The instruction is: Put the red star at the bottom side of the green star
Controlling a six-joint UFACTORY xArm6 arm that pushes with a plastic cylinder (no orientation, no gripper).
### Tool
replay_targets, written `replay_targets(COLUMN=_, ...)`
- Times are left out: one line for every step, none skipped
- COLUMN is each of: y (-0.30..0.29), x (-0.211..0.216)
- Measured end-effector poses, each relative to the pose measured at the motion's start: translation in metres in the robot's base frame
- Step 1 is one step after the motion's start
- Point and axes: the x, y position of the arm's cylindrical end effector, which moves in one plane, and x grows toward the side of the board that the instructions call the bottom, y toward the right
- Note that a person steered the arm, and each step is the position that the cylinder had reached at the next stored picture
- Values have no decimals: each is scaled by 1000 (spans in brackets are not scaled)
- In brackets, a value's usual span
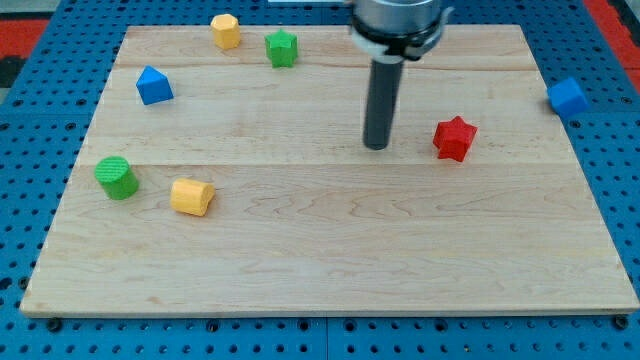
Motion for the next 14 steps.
replay_targets(y=-38, x=0)
replay_targets(y=-81, x=0)
replay_targets(y=-152, x=6)
replay_targets(y=-194, x=6)
replay_targets(y=-230, x=6)
replay_targets(y=-349, x=6)
replay_targets(y=-290, x=-42)
replay_targets(y=-194, x=-94)
replay_targets(y=-93, x=-117)
replay_targets(y=-85, x=-117)
replay_targets(y=34, x=-123)
replay_targets(y=68, x=-123)
replay_targets(y=78, x=-149)
replay_targets(y=146, x=-44)
